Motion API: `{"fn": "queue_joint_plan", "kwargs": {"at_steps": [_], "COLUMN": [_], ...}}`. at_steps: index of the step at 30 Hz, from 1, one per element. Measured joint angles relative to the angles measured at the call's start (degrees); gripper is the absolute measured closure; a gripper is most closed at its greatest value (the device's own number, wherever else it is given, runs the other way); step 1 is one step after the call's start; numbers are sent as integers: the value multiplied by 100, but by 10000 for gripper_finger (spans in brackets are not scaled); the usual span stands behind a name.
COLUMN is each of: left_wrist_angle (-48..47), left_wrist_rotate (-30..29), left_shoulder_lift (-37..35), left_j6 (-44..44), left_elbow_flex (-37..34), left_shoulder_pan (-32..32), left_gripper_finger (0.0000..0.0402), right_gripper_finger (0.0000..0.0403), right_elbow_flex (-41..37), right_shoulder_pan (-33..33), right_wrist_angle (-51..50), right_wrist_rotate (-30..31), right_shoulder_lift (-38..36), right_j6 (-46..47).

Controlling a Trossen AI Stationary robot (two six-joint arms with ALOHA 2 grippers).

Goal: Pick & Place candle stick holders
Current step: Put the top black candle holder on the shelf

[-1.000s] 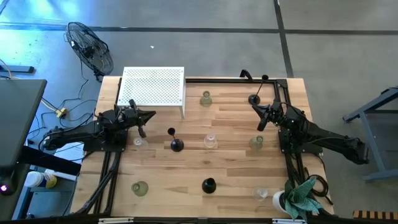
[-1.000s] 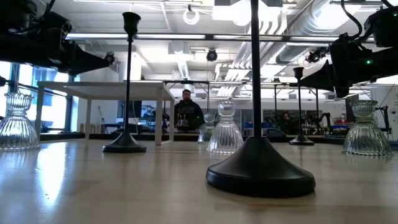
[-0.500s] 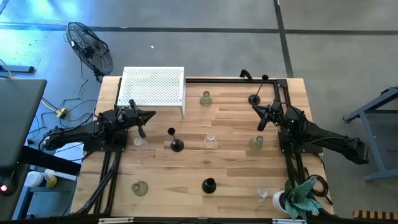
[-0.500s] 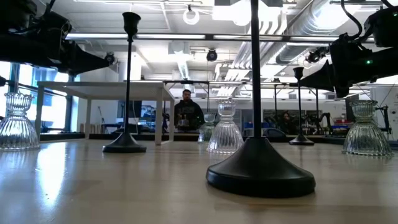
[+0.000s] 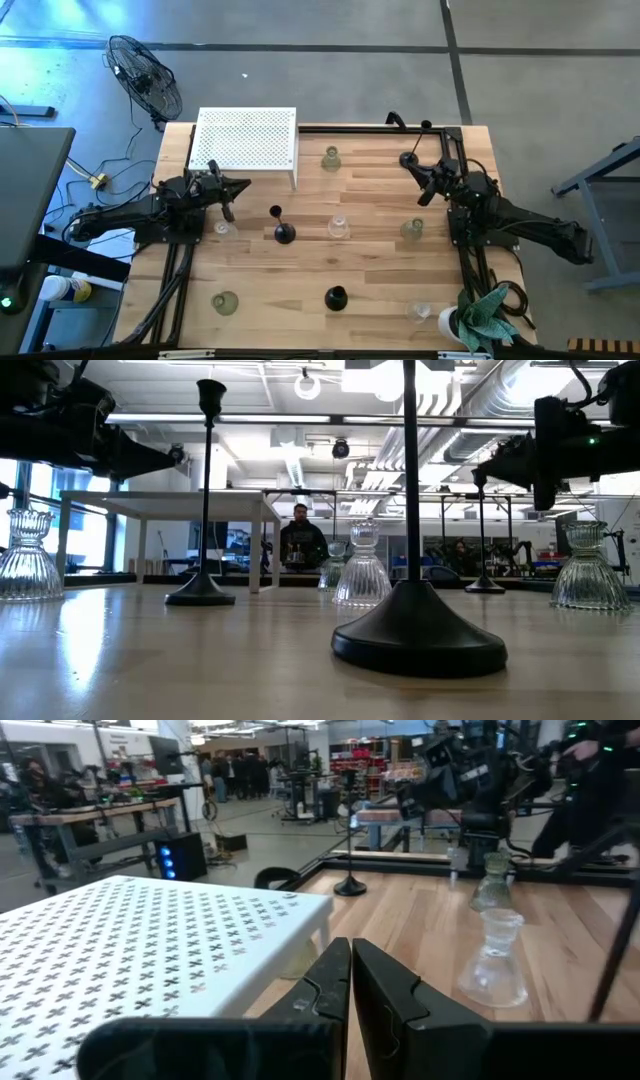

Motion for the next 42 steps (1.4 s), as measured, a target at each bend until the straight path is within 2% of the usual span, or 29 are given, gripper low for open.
{"fn": "queue_joint_plan", "kwargs": {"at_steps": [3, 7, 10, 14, 19, 24, 28, 33, 37, 42], "left_wrist_angle": [-1, 26, 28, 33, 30, 10, -27, -55, -66, -38], "left_wrist_rotate": [136, 137, 137, 237, 427, 426, 493, 864, 1038, 1005], "left_shoulder_lift": [0, 0, 0, 0, 0, 0, 16, 154, 308, 479], "left_j6": [-119, -404, -409, -422, -405, -358, -372, -505, -696, -711], "left_elbow_flex": [-2, -4, -4, -4, -9, -9, -4, -4, -4, -4], "left_shoulder_pan": [0, -2, -2, 0, -2, -2, -2, -2, -2, -2], "left_gripper_finger": [389, 389, 389, 389, 389, 389, 389, 389, 389, 389], "right_gripper_finger": [402, 402, 403, 403, 403, 403, 403, 403, 403, 403], "right_elbow_flex": [-2, -2, 0, 12, 265, 588, 837, 1007, 1149, 1587], "right_shoulder_pan": [1, 93, 379, 1071, 2064, 2641, 2784, 2778, 2750, 2410], "right_wrist_angle": [476, 884, 958, 966, 964, 920, 741, 301, -360, -1800], "right_wrist_rotate": [-143, -1113, -1171, -781, 29, 492, 585, 822, 1536, 2694], "right_shoulder_lift": [33, 139, 323, 763, 1434, 1889, 2037, 2064, 2065, 2059], "right_j6": [34, -337, -565, -915, -1383, -1804, -1969, -1953, -1724, -694]}}
